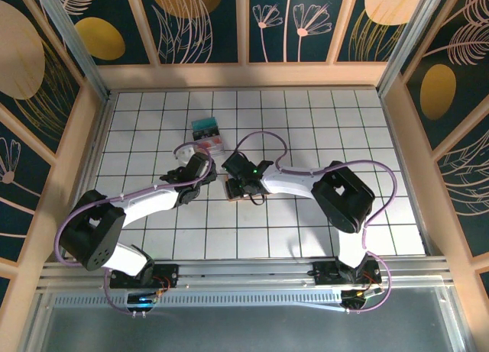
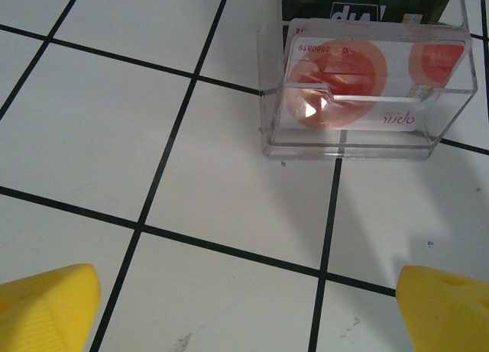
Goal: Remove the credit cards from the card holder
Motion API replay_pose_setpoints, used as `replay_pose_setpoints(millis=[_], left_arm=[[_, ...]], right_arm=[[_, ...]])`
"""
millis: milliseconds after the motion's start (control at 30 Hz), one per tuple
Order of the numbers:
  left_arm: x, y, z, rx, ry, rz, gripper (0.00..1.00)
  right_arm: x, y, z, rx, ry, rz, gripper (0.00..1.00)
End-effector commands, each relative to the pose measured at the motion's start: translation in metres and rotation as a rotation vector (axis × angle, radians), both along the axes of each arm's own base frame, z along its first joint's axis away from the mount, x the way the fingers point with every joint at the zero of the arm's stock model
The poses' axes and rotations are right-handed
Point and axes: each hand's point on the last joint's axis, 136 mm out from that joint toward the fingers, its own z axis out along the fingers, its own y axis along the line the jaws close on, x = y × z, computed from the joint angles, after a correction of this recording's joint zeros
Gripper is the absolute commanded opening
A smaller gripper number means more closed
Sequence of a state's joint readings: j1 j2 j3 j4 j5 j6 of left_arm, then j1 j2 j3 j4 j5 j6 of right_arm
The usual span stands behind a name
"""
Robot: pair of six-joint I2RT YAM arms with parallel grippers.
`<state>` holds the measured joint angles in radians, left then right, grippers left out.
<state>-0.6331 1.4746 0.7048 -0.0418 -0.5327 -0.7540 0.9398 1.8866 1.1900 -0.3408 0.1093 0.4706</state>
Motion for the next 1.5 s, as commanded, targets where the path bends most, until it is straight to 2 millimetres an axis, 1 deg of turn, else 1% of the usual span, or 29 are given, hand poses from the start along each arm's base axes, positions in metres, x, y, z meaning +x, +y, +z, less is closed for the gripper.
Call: replay_pose_setpoints(millis=[0, 200, 300, 467, 567, 667, 767, 833, 1033, 1100, 1467], left_arm=[[0.000, 0.006, -0.003, 0.011, 0.012, 0.027, 0.99], [0.000, 0.005, -0.004, 0.014, 0.019, 0.023, 0.99], [0.001, 0.004, -0.003, 0.013, 0.021, 0.018, 0.99], [0.002, 0.004, 0.000, 0.023, 0.016, 0.010, 0.99], [0.003, 0.003, 0.004, 0.036, 0.010, -0.003, 0.99], [0.005, 0.000, 0.009, 0.046, 0.002, -0.038, 0.99], [0.006, -0.006, 0.015, 0.045, -0.017, -0.080, 0.99], [0.007, -0.009, 0.019, 0.036, -0.030, -0.095, 0.99], [0.008, -0.012, 0.024, 0.020, -0.045, -0.101, 0.99], [0.009, -0.013, 0.025, 0.018, -0.049, -0.103, 0.99], [0.011, -0.015, 0.029, 0.030, -0.057, -0.112, 0.99]], right_arm=[[-0.004, 0.004, -0.004, 0.009, 0.022, 0.015, 0.59], [-0.010, 0.001, -0.015, -0.007, 0.050, 0.025, 0.64], [-0.012, -0.003, -0.021, -0.032, 0.057, 0.023, 0.64], [-0.007, -0.015, -0.027, -0.060, 0.052, -0.009, 0.49], [-0.004, -0.016, -0.022, -0.018, 0.055, -0.021, 0.36], [0.001, -0.013, -0.011, 0.043, 0.046, -0.027, 0.32], [0.007, -0.016, 0.000, 0.064, 0.019, -0.046, 0.29], [0.011, -0.020, 0.003, 0.059, 0.002, -0.062, 0.29], [0.020, -0.039, 0.011, 0.002, -0.060, -0.125, 0.37], [0.022, -0.044, 0.013, -0.017, -0.076, -0.139, 0.39], [0.028, -0.070, 0.018, -0.087, -0.112, -0.201, 0.41]])
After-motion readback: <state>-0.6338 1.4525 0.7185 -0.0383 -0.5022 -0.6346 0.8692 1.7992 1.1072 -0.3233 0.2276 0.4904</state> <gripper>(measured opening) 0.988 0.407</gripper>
